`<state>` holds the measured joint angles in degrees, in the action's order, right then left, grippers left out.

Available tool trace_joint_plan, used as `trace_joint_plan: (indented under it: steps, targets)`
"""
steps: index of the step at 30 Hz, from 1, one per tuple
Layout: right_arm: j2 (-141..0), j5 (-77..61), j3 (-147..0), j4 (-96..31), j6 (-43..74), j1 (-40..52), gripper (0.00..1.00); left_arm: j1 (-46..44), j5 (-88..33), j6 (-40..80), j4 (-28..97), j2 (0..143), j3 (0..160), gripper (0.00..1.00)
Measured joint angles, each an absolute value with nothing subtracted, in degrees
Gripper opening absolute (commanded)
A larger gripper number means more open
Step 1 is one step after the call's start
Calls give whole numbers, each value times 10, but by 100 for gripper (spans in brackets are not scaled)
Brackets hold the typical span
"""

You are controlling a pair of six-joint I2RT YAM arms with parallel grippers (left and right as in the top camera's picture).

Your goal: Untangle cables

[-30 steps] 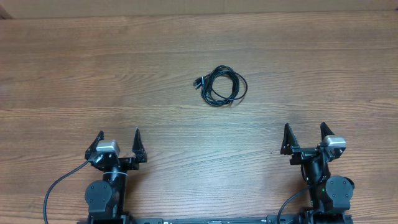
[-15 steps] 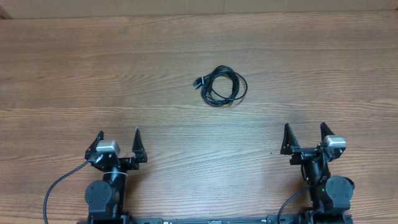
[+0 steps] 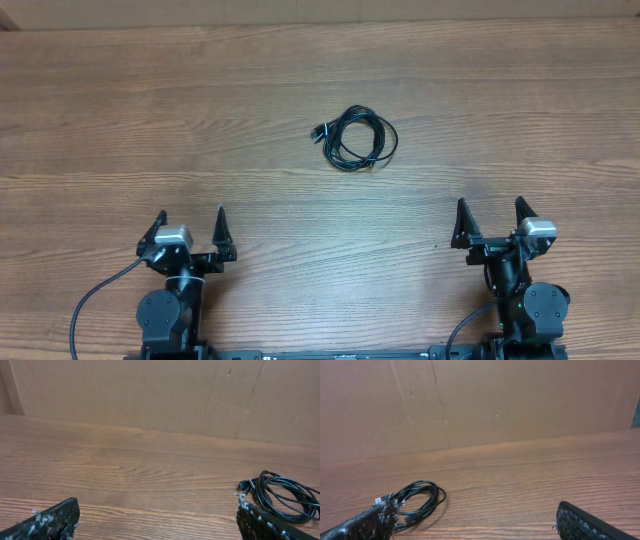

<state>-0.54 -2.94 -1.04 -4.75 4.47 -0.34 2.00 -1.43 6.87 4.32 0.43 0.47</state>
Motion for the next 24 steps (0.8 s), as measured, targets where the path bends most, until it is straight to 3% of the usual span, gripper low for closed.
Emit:
trace_joint_plan:
  steps: [24]
  targets:
    - [-5, -45, -10, -45, 88, -3, 100, 20, -15, 69, 43, 4, 5, 100]
